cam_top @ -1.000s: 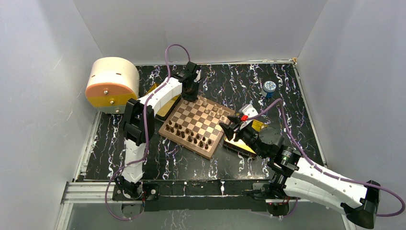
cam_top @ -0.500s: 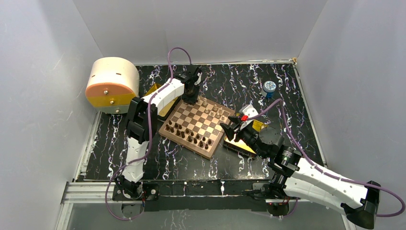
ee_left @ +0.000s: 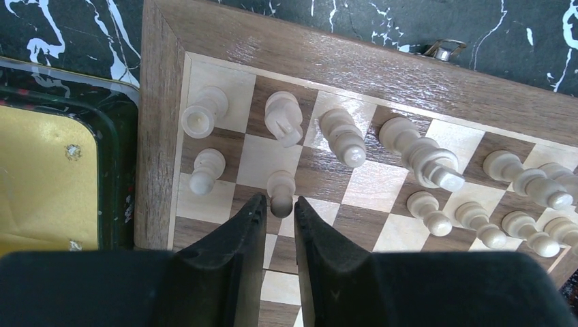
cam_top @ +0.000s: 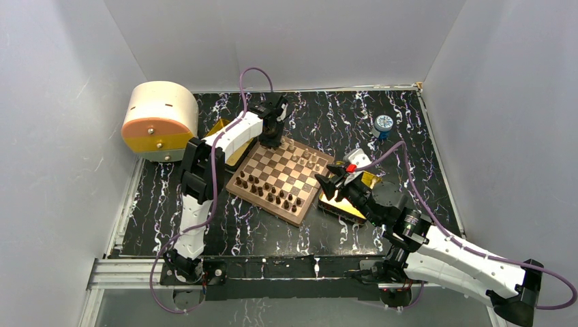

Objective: Set up the chess pieces on the board
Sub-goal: Move the chess piece to the chessboard.

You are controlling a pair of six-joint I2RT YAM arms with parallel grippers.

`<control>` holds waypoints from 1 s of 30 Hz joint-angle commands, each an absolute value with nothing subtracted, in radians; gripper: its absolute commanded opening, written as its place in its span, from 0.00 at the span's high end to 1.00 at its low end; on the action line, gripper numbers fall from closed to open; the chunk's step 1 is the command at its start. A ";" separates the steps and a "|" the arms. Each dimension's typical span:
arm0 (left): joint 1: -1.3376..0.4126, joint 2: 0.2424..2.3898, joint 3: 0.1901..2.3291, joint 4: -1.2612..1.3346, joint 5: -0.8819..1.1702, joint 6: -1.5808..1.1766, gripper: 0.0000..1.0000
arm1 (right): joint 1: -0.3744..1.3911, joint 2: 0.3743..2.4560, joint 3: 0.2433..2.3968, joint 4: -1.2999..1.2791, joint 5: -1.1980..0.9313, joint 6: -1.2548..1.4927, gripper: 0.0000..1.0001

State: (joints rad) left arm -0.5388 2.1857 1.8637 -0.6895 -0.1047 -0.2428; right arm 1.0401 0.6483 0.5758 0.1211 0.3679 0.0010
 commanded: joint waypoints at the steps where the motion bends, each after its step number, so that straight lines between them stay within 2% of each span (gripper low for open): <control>1: -0.541 2.184 1.898 -0.708 -0.132 -0.232 0.79 | 1.038 0.631 0.595 0.158 0.384 0.002 0.47; 11: -0.541 2.197 1.915 -0.701 -0.139 -0.220 0.83 | 1.037 0.638 0.598 0.164 0.385 -0.027 0.47; 30: -0.541 2.209 1.922 -0.706 -0.149 -0.213 0.83 | 1.037 0.618 0.599 0.153 0.383 -0.029 0.47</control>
State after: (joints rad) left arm -0.5388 2.2070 1.9018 -0.6891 -0.1238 -0.2199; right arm 1.0401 0.6403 0.5758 0.1200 0.3679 -0.0193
